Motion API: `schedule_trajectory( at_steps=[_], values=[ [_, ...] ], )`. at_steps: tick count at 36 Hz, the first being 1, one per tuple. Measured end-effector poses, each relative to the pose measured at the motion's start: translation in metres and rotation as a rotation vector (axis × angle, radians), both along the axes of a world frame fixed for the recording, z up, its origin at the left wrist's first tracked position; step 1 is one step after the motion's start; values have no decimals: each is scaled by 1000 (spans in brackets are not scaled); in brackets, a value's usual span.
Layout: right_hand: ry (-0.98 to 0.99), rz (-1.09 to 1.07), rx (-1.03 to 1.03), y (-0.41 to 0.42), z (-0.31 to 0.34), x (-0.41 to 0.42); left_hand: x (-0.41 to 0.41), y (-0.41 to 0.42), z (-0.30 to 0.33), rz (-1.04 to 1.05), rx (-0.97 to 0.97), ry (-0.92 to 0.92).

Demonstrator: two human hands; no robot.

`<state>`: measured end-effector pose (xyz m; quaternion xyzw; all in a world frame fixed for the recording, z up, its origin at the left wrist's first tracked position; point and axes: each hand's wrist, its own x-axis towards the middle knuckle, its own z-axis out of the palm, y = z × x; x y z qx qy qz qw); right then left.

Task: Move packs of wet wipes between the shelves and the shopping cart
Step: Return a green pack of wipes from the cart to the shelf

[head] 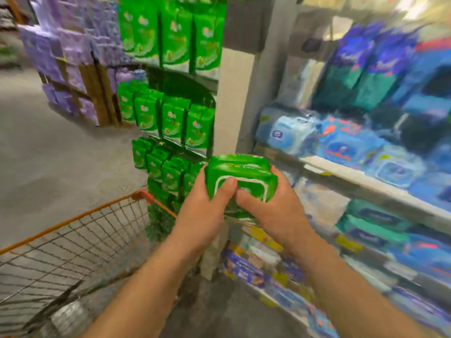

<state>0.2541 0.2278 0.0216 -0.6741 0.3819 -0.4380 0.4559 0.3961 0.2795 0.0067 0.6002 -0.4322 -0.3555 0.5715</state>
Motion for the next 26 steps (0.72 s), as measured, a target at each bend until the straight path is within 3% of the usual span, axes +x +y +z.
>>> schedule_trajectory(
  at_steps=[13, 26],
  values=[
    [-74, -320, 70, 3, 21, -266, -244, -58, 24, -387, -19, 13],
    [-180, -534, 143, 50, 18, -456, -445, -66, 16, -802, 60, 207]
  ],
)
